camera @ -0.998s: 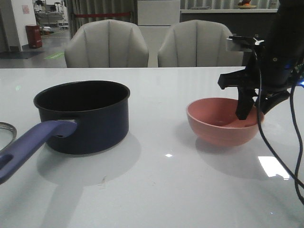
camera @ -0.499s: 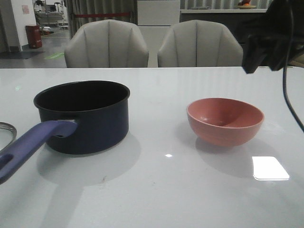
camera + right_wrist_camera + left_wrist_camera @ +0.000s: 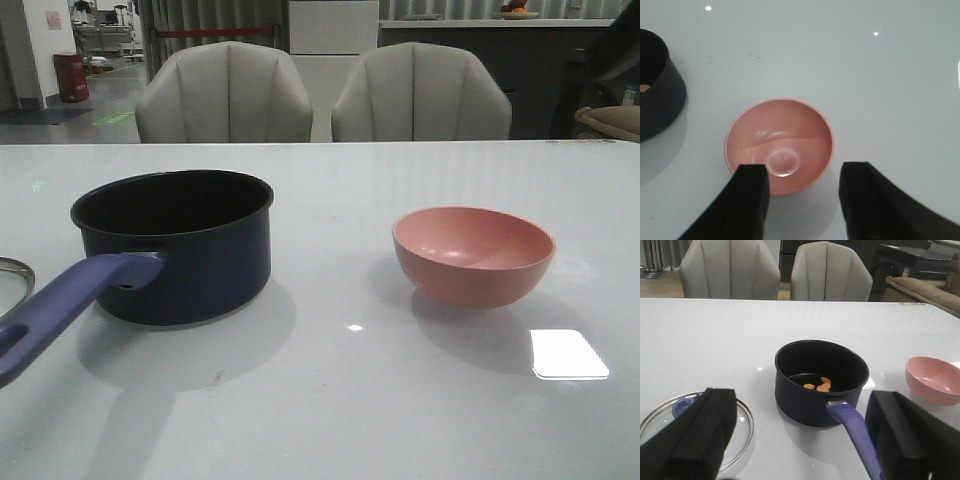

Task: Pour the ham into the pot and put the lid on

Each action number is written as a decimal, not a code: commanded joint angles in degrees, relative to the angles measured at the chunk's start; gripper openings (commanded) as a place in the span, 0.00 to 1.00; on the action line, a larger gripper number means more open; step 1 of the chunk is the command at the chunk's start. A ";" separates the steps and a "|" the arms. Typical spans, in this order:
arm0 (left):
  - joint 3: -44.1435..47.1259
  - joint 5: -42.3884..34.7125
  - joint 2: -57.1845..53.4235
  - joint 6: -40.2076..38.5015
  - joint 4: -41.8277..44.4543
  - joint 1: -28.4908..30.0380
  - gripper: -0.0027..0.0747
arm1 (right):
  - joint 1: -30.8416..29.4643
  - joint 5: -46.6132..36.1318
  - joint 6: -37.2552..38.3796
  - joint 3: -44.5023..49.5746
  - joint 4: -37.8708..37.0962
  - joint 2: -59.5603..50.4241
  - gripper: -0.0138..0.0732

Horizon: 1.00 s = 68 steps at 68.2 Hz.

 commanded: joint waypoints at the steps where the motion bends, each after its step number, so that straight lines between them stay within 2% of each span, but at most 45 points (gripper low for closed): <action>1: -1.54 -4.69 0.65 -0.05 -0.31 -0.38 0.76 | 0.09 -7.19 -0.74 4.44 0.09 -6.98 0.65; 32: -1.54 -4.69 0.65 -0.05 -0.31 -0.38 0.76 | 0.09 -13.99 -0.69 26.74 0.09 -43.07 0.65; 49: -1.54 -4.69 0.65 -0.05 -0.31 -0.38 0.76 | 0.09 -12.34 -0.69 29.34 0.09 -49.05 0.65; 55: -1.54 -4.69 0.65 -0.05 -0.31 -0.38 0.76 | 0.09 -12.20 -0.69 29.71 0.09 -49.05 0.57; 63: -1.54 -4.69 0.65 -0.05 -0.31 -0.38 0.76 | 0.09 -12.68 -0.69 29.89 0.09 -49.05 0.29; 68: -1.54 -4.69 0.65 -0.05 -0.31 -0.38 0.76 | 0.09 -12.69 -0.69 29.89 0.09 -49.05 0.34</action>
